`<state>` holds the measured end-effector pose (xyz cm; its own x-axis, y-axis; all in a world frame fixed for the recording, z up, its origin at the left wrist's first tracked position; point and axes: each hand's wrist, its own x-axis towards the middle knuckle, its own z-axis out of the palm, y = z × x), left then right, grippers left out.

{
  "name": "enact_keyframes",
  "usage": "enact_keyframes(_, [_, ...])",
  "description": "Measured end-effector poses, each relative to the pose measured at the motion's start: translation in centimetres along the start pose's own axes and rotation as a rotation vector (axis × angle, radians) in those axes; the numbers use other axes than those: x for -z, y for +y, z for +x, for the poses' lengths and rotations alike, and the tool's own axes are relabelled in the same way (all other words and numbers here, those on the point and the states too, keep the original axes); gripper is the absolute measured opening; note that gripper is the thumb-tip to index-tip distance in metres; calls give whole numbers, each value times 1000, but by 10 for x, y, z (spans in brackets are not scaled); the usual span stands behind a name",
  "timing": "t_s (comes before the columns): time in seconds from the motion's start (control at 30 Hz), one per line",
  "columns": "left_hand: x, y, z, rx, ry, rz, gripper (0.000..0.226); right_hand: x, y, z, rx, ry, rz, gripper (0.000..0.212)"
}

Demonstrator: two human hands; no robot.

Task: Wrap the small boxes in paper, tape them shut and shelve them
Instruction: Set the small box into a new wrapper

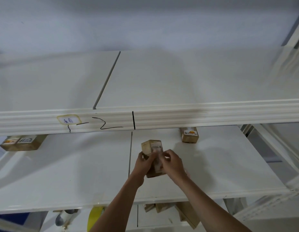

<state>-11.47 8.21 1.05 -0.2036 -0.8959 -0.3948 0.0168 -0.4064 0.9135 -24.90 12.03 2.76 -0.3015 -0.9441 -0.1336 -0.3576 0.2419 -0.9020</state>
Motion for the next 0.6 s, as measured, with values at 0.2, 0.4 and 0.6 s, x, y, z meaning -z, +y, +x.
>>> enact_keyframes(0.2, [8, 1, -2, 59, -94, -204, 34, 15, 4, 14, -226, -104, 171, 57])
enact_keyframes(0.4, [-5, -2, -5, -23, -173, -96, 36, 7, 5, 10, -225, -126, 201, 50])
enact_keyframes(0.6, [-10, 3, -2, -125, -124, 35, 37, -1, 6, 9, -180, -84, 214, 46])
